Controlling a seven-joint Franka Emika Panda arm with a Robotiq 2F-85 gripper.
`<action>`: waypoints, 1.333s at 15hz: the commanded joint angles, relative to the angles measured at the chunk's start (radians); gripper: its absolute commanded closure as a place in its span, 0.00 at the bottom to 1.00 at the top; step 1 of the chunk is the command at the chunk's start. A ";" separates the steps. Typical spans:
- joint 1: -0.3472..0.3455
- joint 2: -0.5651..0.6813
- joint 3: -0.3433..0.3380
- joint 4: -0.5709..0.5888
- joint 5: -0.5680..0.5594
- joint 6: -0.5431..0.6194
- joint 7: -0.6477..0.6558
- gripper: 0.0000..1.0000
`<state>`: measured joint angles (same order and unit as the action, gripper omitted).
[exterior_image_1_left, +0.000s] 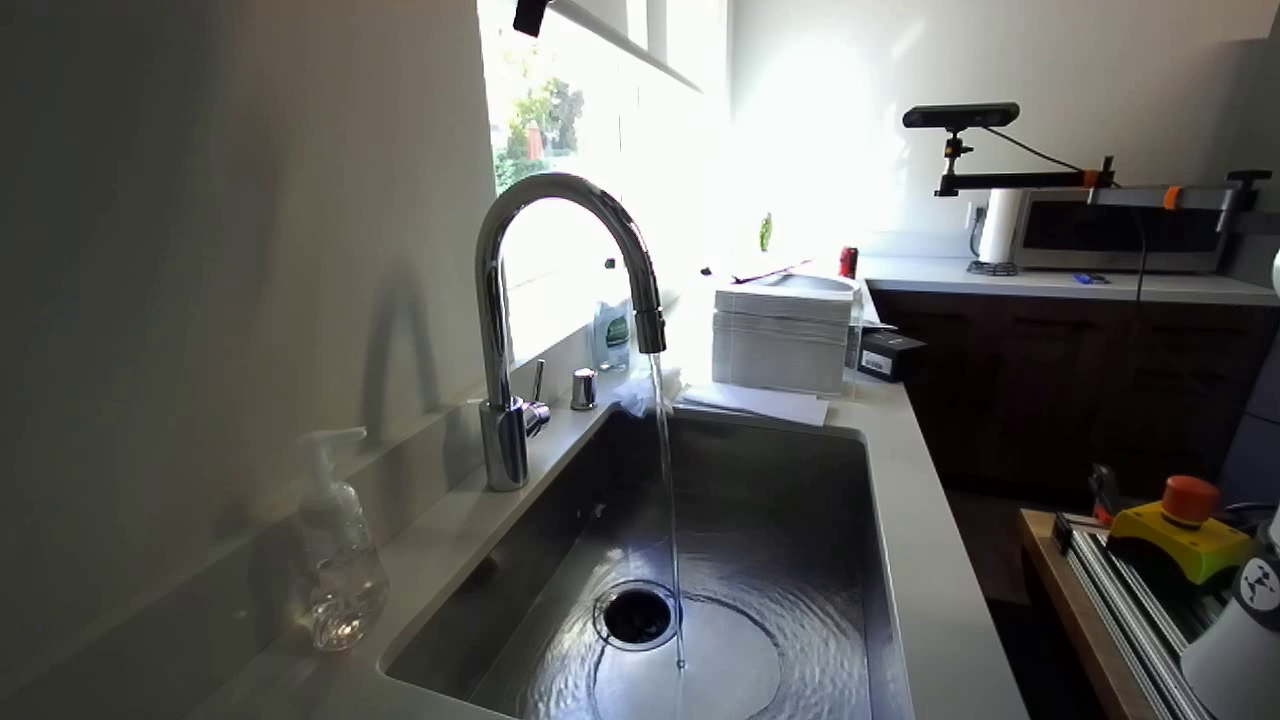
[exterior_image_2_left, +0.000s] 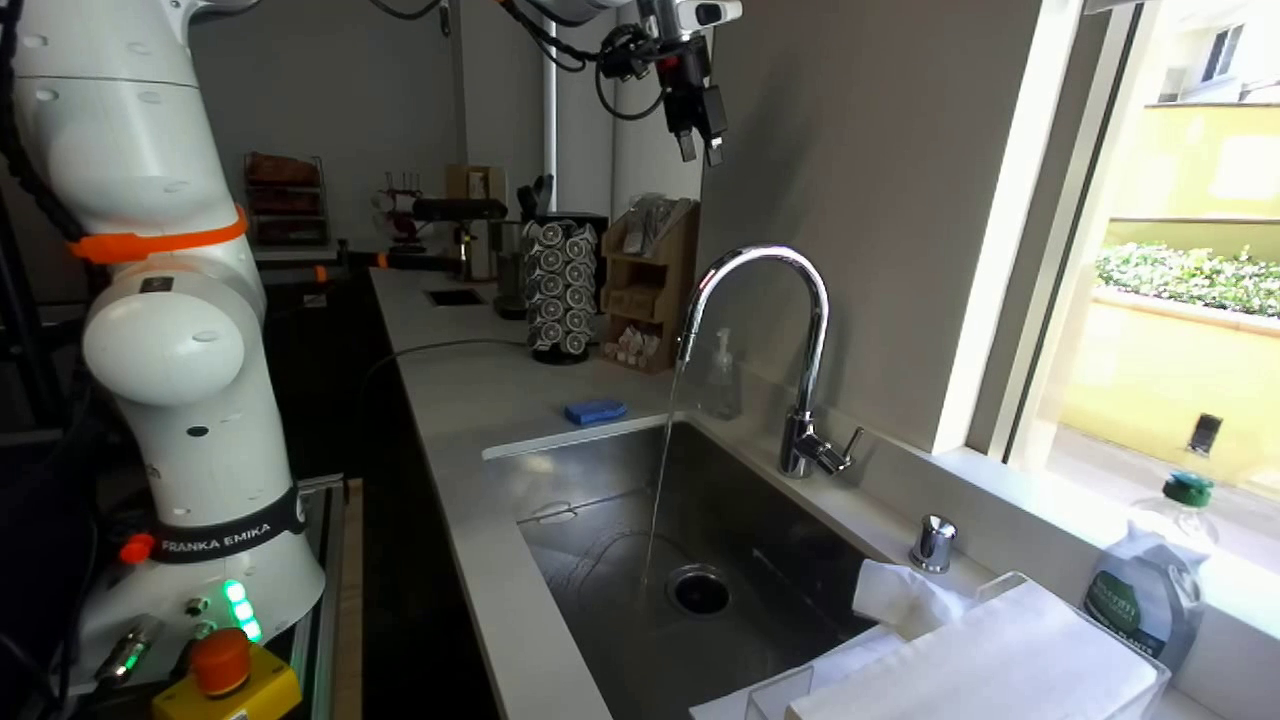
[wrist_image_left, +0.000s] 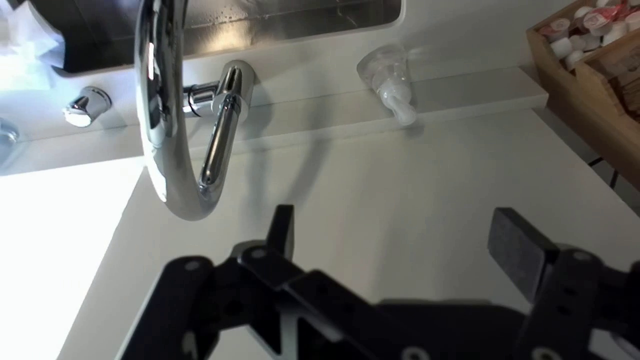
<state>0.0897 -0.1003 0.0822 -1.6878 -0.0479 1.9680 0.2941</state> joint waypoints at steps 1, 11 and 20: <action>-0.034 -0.074 -0.026 -0.071 0.047 -0.044 -0.002 0.00; -0.064 -0.185 -0.109 -0.284 0.157 -0.012 -0.350 0.00; -0.090 -0.300 -0.130 -0.489 0.036 0.050 -0.503 0.00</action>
<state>0.0167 -0.3433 -0.0452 -2.0774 0.0434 1.9479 -0.1721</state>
